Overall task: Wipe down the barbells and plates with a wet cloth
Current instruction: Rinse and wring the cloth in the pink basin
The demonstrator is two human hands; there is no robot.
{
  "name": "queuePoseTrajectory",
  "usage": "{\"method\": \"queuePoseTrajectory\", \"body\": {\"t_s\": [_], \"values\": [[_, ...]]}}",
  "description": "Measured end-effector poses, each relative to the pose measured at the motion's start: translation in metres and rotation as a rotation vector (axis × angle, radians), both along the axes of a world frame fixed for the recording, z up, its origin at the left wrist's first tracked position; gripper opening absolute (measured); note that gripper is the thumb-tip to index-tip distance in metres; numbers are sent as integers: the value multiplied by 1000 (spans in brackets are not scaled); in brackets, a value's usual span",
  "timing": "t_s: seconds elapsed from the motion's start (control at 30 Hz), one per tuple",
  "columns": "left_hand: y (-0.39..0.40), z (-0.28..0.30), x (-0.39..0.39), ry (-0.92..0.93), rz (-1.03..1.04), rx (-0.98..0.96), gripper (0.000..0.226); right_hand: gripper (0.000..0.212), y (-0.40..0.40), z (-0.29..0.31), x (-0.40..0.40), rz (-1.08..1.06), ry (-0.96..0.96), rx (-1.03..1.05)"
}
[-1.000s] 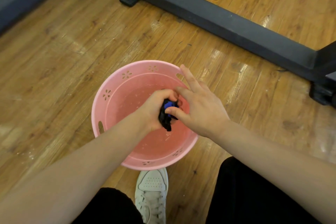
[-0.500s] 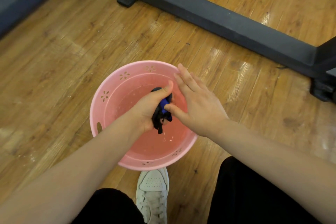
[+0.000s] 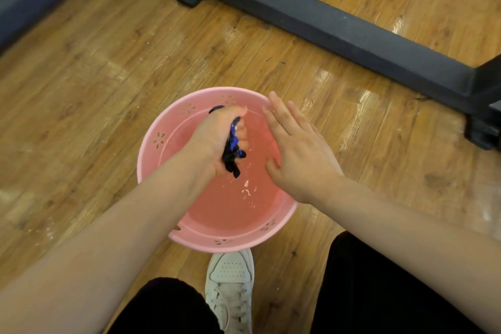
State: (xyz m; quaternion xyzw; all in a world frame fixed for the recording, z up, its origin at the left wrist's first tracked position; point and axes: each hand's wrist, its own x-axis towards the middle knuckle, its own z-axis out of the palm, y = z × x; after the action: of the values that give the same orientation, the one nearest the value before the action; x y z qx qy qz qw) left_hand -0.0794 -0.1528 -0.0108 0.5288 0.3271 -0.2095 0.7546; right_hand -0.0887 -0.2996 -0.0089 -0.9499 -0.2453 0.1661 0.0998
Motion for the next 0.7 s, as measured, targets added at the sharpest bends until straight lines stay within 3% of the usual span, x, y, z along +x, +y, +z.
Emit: {"method": "queuePoseTrajectory", "body": {"t_s": [0.47,0.7], "values": [[16,-6,-1,73,53,-65,38,81,4,2,0,3,11,-10],[8,8,11,-62,155,-115,32,86,0,-2,4,7,55,81]]}}
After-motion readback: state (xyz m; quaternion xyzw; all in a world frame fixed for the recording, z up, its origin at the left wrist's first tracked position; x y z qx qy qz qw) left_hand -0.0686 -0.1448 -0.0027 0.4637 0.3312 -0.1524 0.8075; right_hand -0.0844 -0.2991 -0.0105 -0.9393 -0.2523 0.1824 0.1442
